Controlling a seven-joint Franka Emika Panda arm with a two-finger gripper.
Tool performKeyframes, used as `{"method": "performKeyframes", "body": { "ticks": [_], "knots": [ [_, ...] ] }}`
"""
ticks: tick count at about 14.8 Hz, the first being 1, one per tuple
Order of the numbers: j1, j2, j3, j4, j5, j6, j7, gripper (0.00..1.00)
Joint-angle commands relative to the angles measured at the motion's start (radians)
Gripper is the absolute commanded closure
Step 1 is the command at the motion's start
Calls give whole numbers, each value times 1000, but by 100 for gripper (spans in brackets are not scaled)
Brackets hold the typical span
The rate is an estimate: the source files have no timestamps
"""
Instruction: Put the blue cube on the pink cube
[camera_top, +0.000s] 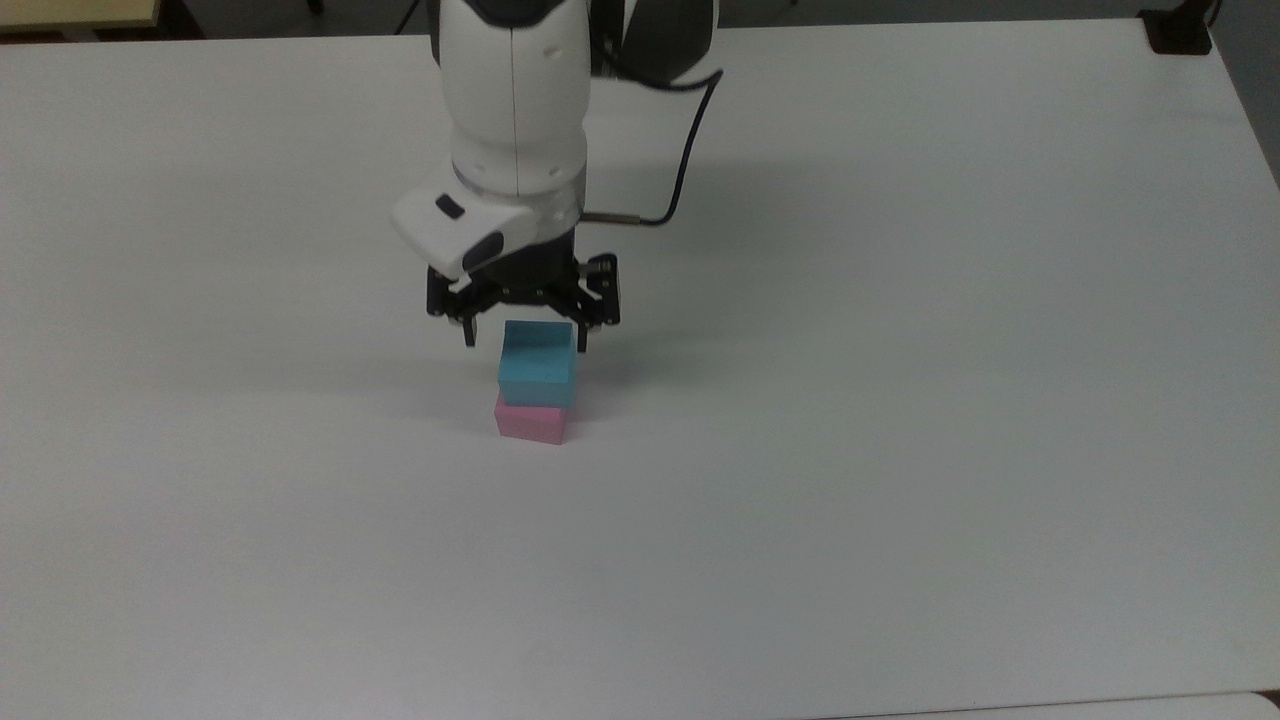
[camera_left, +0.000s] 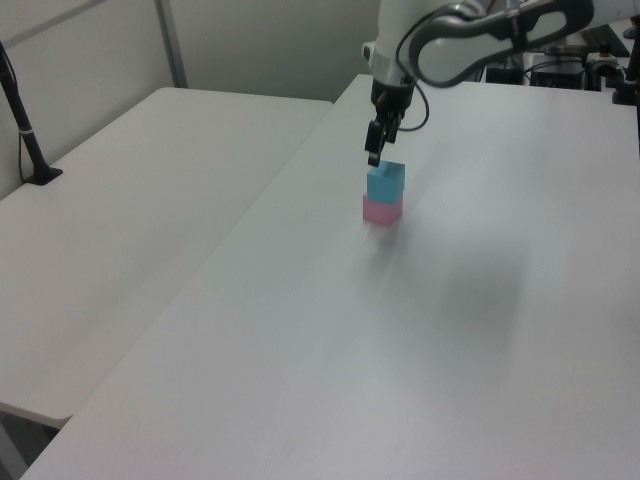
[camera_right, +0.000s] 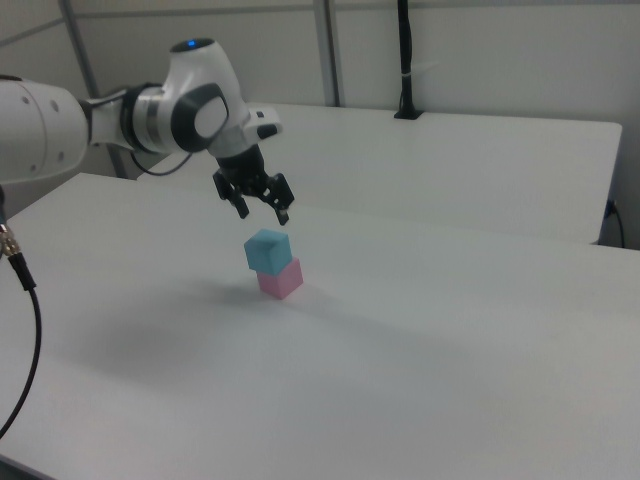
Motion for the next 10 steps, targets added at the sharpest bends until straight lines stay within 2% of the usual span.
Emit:
{"method": "performKeyframes", "body": {
  "ticks": [1,3,5,7,10],
  "knots": [
    [31,-164,-7,-29,2,-221,5,0],
    [44,-227,-16,-34,-1,-358,5,0],
    [25,-288,-19,-52,-3,-434,3,0],
    [-1,-324,-17,-71,-6,-435,-1,0],
    [-12,-328,-21,-71,-6,-438,-4,0]
  ]
}}
